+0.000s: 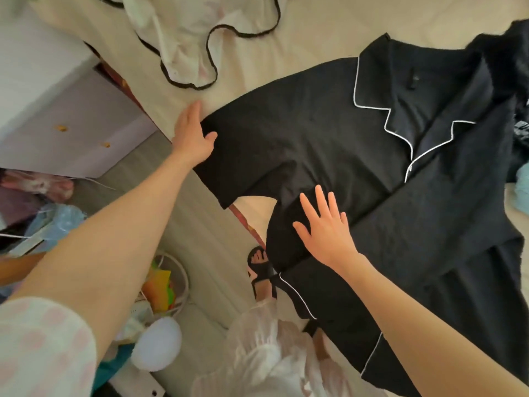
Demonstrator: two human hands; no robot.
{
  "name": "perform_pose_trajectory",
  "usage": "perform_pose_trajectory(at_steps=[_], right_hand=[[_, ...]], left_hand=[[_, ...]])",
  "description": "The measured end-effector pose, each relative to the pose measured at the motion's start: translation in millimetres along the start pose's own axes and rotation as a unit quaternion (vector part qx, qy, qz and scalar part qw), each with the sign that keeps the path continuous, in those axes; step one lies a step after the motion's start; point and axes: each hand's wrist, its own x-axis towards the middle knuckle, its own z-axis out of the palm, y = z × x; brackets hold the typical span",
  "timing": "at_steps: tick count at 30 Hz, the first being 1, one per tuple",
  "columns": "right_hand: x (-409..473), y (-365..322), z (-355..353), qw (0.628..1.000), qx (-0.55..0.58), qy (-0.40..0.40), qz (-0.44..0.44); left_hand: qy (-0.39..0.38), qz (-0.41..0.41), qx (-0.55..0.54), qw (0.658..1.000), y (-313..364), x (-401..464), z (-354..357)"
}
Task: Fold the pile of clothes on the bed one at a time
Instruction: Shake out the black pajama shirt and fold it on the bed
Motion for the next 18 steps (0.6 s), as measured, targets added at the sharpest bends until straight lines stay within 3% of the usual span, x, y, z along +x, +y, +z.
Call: perform_pose_trajectory(at_steps=[4, 8, 11, 16, 18], right_hand=[[4.6, -0.7, -1.5, 1.000, -0.005, -0.017, 0.005], [5.6, -1.8, -8.4, 0.999, 0.022, -0.034, 0.008], [4.6, -1.9, -16.3, 0.995, 0.087, -0.032, 0.021], [-27.9, -7.0, -31.9, 0.965, 0.254, 0.052, 0.022], [-49.3, -5.4, -38.3, 0.937, 0.344, 0.037, 0.045]], left_hand=[[-0.045, -0.039, -0.016, 0.998, -19.8, 9.7, -5.1], [-0.140, -0.038, 0.161, 0.976, -53.7, -11.8, -12.1], [-0.126, -0.027, 0.223, 0.966, -71.4, -39.8, -18.6], [-0.062, 0.027, 0.149, 0.987, -32.2, -102.6, -38.5], [-0.028, 0.060, 0.101, 0.993, 6.6, -138.1, -42.4]])
